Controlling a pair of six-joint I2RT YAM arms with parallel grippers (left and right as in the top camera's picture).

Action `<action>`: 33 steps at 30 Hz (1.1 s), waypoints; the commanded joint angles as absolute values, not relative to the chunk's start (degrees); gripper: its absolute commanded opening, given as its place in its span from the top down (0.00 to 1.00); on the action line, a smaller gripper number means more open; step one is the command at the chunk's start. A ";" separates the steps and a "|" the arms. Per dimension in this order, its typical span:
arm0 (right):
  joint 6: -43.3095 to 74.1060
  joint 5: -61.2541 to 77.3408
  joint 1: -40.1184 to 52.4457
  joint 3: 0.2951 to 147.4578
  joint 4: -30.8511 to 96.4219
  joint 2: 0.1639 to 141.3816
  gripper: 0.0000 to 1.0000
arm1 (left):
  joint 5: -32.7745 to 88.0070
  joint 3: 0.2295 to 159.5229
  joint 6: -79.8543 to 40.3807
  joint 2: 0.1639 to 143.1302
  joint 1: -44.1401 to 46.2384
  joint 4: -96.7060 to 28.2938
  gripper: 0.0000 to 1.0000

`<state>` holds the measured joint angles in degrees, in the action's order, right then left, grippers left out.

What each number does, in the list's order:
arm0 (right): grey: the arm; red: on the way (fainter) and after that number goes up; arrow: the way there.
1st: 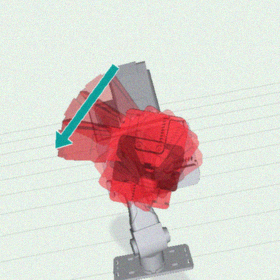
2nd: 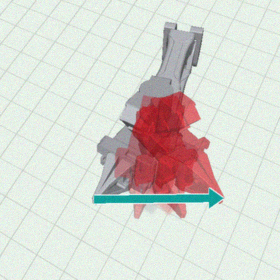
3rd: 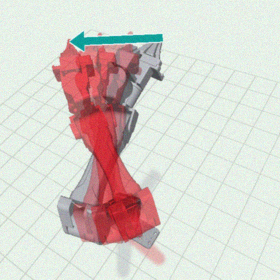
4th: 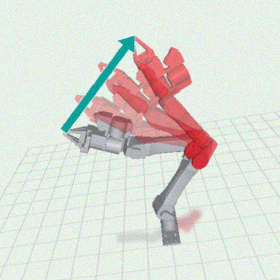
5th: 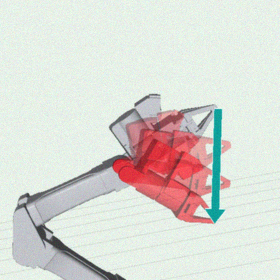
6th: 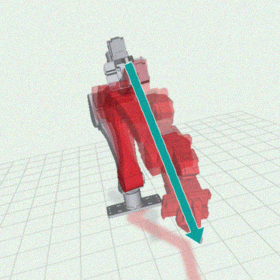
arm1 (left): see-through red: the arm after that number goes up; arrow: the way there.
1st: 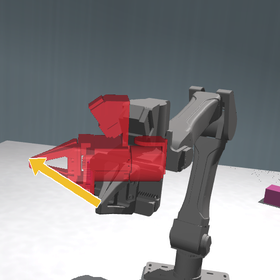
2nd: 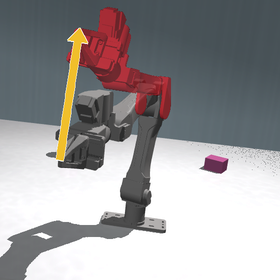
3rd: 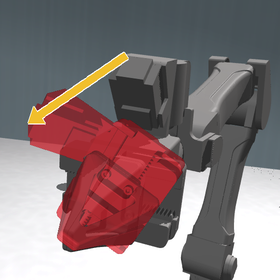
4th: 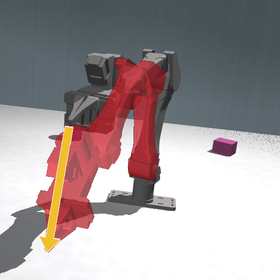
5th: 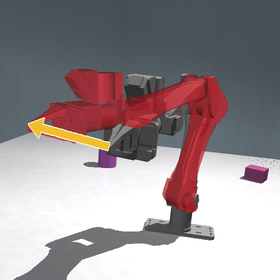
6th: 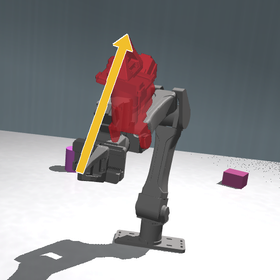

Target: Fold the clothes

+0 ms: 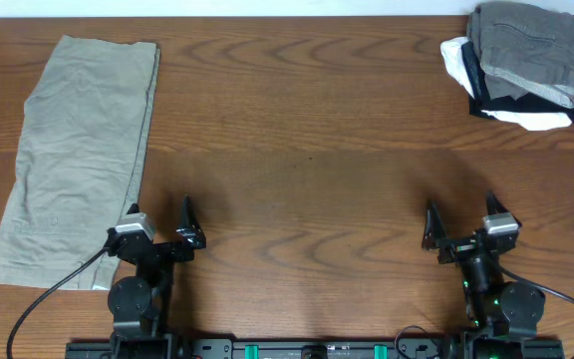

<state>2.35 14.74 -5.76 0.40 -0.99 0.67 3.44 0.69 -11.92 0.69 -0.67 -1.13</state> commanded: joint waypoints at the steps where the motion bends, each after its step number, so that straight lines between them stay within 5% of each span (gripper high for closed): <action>1: 2.94 13.93 -5.61 0.32 -1.67 0.38 0.01 | 3.36 0.25 -11.18 0.34 -0.95 -3.81 0.02; 17: 7.25 20.60 -5.61 2.87 -2.39 8.95 0.01 | 5.93 6.20 -11.60 9.06 -0.95 -5.41 0.02; 33: 1.91 27.20 -5.58 35.62 4.56 51.27 0.01 | 7.01 43.46 -9.43 50.22 -0.95 -29.41 0.02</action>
<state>4.89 24.53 -5.76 29.74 2.31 45.52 5.69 36.10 -11.64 45.25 -0.67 -26.30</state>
